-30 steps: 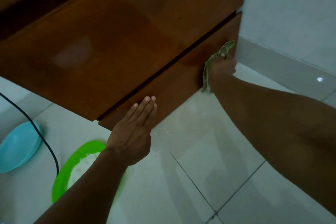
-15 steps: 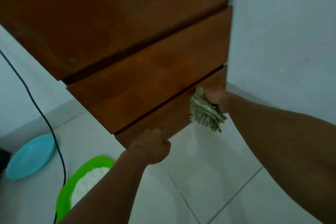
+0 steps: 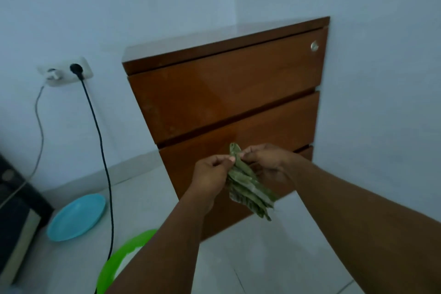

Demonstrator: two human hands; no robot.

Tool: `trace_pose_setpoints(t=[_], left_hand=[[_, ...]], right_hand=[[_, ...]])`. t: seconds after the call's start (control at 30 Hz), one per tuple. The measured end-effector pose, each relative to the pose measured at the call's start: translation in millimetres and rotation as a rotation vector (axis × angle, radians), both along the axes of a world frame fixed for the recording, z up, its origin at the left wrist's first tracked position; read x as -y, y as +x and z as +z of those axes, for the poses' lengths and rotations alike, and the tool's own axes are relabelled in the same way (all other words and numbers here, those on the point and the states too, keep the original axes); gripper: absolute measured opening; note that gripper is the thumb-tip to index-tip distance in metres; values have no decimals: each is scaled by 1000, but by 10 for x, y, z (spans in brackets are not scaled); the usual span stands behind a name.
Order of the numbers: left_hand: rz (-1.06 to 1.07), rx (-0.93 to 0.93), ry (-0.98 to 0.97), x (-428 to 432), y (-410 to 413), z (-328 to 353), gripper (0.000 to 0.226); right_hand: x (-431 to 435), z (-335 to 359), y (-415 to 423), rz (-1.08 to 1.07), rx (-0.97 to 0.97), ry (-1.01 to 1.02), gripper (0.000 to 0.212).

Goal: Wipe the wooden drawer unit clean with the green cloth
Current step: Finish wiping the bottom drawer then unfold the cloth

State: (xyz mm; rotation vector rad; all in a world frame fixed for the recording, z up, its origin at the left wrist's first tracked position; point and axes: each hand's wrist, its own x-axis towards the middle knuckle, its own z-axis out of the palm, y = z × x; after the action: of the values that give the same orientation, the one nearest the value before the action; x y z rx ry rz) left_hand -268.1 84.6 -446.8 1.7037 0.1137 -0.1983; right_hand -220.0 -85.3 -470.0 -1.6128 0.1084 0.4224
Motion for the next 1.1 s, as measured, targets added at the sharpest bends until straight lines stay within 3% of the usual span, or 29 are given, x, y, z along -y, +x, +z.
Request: trace_pose_setpoints(t=[0.17, 0.33, 0.63, 0.83, 0.97, 1.1], left_hand=[[35, -44, -96, -93, -51, 154, 13], [94, -30, -183, -133, -69, 220, 18], [196, -41, -235, -67, -1, 308, 11], [131, -163, -331, 4, 46, 586, 32], [91, -142, -201, 87, 106, 739, 39], [-19, -44, 175, 65, 116, 763, 36]], right_hand=[[-108, 236, -116, 85, -33, 48, 18], [-135, 355, -176, 143, -74, 151, 46], [-37, 419, -242, 217, 25, 177, 25], [170, 606, -197, 472, -86, 133, 52], [309, 834, -139, 332, -70, -5, 35], [500, 1080, -133, 265, -46, -106, 24]])
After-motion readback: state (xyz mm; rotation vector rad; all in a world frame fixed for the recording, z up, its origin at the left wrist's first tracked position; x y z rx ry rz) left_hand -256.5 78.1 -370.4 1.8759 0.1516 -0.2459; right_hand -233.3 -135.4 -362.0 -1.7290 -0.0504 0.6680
